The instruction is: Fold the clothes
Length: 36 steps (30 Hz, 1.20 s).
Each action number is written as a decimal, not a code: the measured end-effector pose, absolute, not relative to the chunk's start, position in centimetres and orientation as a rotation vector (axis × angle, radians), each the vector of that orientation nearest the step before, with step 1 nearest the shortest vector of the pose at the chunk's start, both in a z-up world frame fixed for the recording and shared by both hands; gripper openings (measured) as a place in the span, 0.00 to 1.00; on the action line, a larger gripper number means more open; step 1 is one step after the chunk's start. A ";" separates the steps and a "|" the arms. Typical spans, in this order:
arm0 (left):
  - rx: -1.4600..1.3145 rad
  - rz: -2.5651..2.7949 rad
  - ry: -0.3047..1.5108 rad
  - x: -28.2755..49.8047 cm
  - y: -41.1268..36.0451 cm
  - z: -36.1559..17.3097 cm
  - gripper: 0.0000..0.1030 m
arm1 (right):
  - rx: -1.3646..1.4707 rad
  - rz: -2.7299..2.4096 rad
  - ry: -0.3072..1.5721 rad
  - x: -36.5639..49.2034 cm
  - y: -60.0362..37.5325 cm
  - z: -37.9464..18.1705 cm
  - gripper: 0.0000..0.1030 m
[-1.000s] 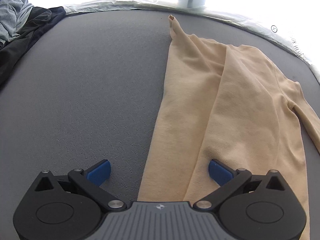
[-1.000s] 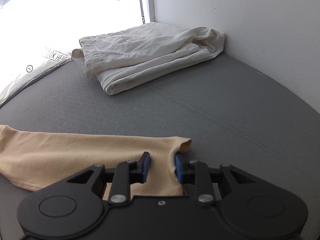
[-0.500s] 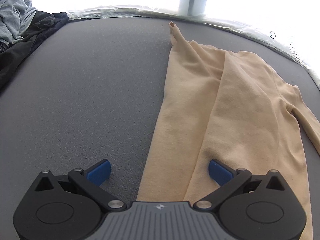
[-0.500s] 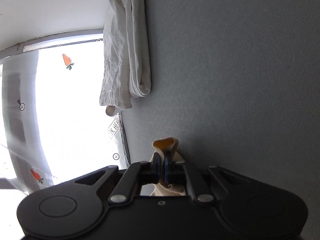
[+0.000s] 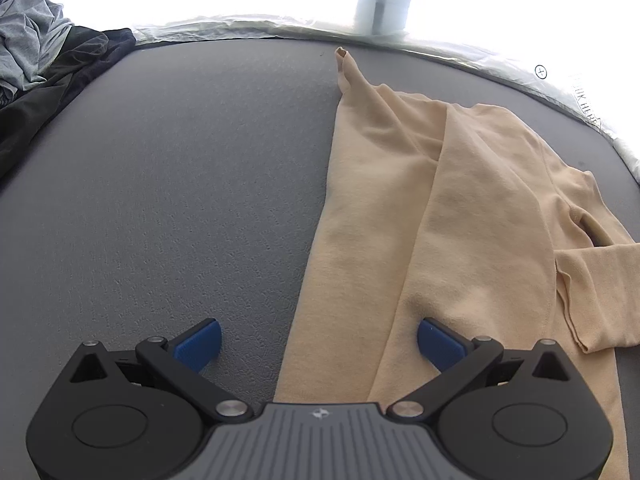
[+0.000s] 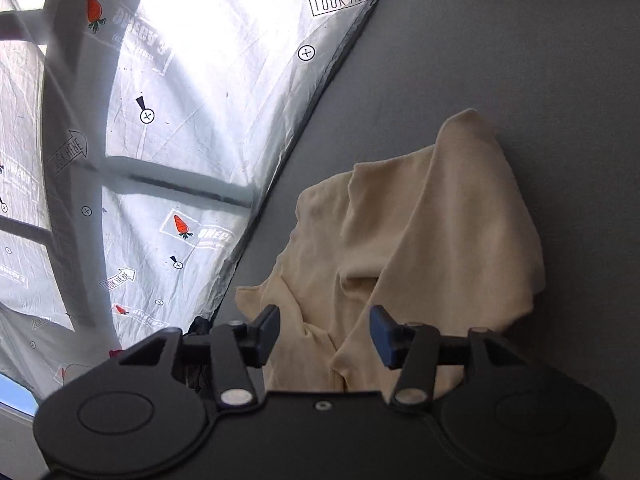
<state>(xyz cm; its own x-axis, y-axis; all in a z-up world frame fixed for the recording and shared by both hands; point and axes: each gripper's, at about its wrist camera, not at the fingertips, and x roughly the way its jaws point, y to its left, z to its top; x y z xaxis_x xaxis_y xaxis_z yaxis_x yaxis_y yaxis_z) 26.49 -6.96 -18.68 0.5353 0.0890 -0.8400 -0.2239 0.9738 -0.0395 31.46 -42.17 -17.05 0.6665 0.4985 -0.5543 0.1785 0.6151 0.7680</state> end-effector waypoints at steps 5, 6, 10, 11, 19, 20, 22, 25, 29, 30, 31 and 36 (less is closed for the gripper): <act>-0.155 0.197 1.019 26.9 -7.0 -18.5 1.00 | 0.476 0.063 0.812 30.6 -42.8 -16.4 0.88; -0.161 0.206 1.033 27.1 -7.0 -18.4 1.00 | 0.419 0.040 0.805 30.2 -43.2 -16.7 0.93; -0.174 0.236 1.091 27.9 -7.0 -18.1 1.00 | 0.280 -0.054 0.785 27.9 -45.2 -18.0 0.98; -0.168 0.242 1.101 28.1 -7.0 -17.9 1.00 | 0.266 -0.075 0.786 27.7 -45.5 -18.4 0.99; -0.105 0.305 1.039 28.0 -7.1 -15.2 1.00 | 0.116 -0.118 0.755 26.7 -44.8 -20.1 1.00; -0.104 0.307 1.027 28.0 -7.2 -14.8 1.00 | 0.078 -0.125 0.746 26.5 -44.1 -20.2 1.00; -0.091 0.300 1.008 28.0 -7.7 -13.9 1.00 | 0.079 -0.133 0.723 26.3 -44.1 -20.4 1.00; -0.046 0.253 0.974 28.0 -9.2 -12.6 1.00 | 0.077 -0.135 0.693 25.8 -44.0 -20.6 1.00; -0.004 0.148 0.930 28.1 -11.8 -11.4 1.00 | 0.074 -0.136 0.675 25.6 -44.0 -20.7 1.00; 0.000 0.115 0.921 28.0 -12.5 -11.1 1.00 | 0.074 -0.136 0.675 25.6 -44.0 -20.7 1.00; 0.001 0.079 0.910 27.9 -13.2 -10.9 1.00 | 0.075 -0.136 0.675 25.6 -44.0 -20.7 1.00; -0.093 -0.181 0.917 27.9 -16.4 -11.3 0.61 | 0.075 -0.136 0.673 25.6 -43.9 -20.8 1.00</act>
